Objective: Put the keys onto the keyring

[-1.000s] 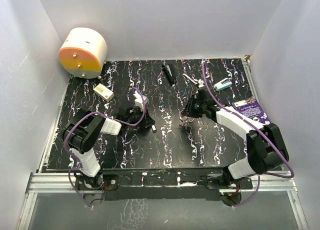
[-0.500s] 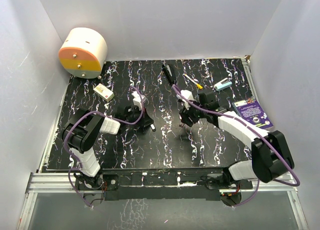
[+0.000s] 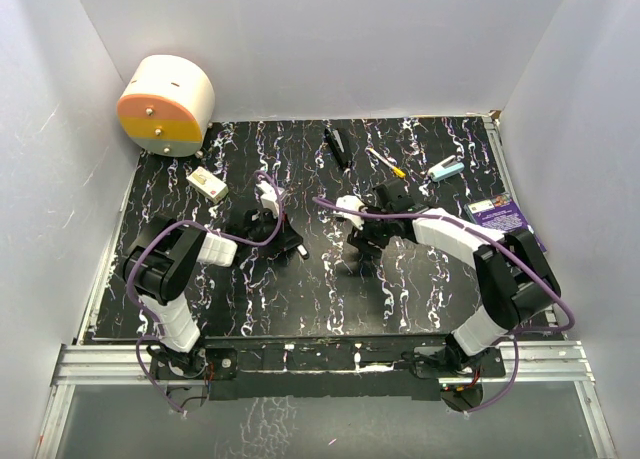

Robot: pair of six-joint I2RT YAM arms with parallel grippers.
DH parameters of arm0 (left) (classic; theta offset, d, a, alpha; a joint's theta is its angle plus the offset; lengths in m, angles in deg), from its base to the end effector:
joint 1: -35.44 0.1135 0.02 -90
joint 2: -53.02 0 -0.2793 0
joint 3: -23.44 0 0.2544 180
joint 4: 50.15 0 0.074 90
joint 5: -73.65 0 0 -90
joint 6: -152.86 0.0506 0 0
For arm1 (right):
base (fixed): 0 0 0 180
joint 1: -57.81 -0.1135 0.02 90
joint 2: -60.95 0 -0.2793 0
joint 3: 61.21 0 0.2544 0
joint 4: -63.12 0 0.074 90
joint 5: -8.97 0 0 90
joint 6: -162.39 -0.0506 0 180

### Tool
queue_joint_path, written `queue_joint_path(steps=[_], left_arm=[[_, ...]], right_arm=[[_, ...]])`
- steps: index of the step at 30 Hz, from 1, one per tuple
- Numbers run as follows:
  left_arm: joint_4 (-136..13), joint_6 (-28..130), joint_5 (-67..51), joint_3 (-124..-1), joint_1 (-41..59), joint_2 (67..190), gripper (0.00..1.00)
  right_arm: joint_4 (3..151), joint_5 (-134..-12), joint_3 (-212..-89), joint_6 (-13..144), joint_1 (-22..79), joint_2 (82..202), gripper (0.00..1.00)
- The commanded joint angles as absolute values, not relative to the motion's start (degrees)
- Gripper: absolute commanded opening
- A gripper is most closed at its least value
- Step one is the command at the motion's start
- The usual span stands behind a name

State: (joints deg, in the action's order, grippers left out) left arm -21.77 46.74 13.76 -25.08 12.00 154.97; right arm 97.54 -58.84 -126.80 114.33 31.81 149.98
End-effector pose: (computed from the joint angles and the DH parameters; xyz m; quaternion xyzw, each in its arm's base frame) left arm 0.2983 -0.1570 0.1326 0.1912 0.8041 -0.3817 0.4138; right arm 0.2729 0.1544 0.1892 -0.5711 0.7523 0.1455 0.2947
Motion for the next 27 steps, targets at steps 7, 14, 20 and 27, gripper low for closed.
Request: queue_joint_path(steps=[7, 14, 20, 27], left_arm=[[-24.97, 47.31, 13.53, -25.27, 12.93, 154.84, 0.00], [-25.12, 47.31, 13.71, -25.35, 13.07, 155.31, 0.00], [-25.17, 47.29, 13.80, -25.42, 13.37, 155.56, 0.00], [-25.21, 47.38, 13.90, -25.41, 13.77, 155.26, 0.00]], right_arm=[[96.68, -63.24, -129.13, 117.77, 30.85, 151.76, 0.63], [95.36, -66.11, -128.41, 117.13, 30.89, 153.28, 0.62], [92.42, -67.81, -127.00, 117.20, 30.96, 154.73, 0.61], [91.09, -70.96, -127.70, 110.85, 31.64, 156.73, 0.56]])
